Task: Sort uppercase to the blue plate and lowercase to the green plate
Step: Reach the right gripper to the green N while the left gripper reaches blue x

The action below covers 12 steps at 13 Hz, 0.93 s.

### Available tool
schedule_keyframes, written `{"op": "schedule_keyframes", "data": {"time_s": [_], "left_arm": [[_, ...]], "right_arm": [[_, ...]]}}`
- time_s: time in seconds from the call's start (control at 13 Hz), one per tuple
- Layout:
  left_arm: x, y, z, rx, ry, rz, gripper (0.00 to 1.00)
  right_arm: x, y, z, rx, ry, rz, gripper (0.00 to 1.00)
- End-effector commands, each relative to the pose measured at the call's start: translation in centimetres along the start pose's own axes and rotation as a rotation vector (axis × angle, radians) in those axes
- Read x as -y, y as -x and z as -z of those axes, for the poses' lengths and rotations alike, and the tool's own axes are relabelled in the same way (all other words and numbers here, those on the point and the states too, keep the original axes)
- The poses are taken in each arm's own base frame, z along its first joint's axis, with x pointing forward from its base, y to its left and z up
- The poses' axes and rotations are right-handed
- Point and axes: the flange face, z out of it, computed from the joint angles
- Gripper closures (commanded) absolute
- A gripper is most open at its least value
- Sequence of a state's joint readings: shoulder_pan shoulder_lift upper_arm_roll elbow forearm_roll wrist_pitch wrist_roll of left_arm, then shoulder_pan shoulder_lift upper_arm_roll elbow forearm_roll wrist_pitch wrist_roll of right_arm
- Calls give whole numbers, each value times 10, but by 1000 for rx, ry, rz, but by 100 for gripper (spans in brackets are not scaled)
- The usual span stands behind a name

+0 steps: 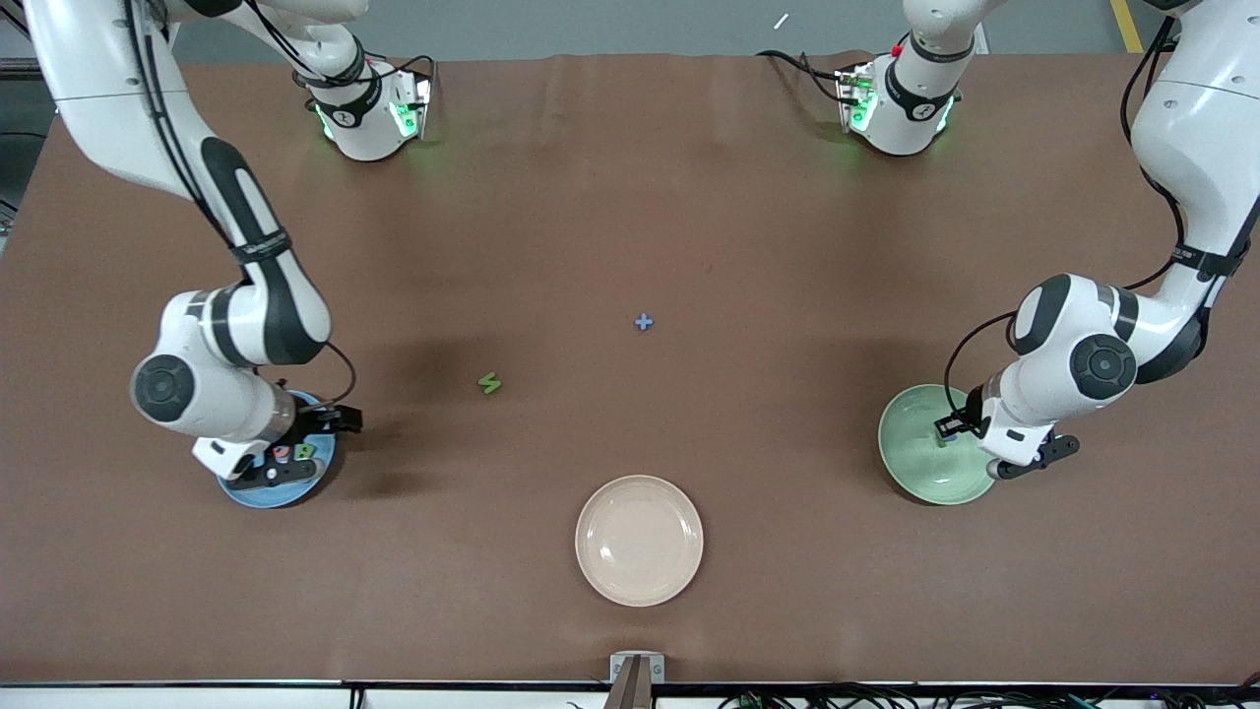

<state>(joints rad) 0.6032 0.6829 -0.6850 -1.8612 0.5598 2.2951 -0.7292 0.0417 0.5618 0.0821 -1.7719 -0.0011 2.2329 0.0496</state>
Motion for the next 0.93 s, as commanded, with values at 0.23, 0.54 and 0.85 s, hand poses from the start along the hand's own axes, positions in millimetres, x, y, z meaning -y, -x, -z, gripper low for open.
{"op": "schedule_keyframes", "data": {"time_s": [0.23, 0.54, 0.85], "left_arm": [[-58, 32, 14, 66, 90, 64, 0], [-170, 113, 16, 88, 71, 67, 2], [-278, 218, 20, 71, 56, 123, 8]], "right_arm": [[126, 26, -7, 34, -8, -384, 0], [174, 40, -23, 14, -7, -497, 0], [194, 62, -54, -19, -22, -542, 0]]}}
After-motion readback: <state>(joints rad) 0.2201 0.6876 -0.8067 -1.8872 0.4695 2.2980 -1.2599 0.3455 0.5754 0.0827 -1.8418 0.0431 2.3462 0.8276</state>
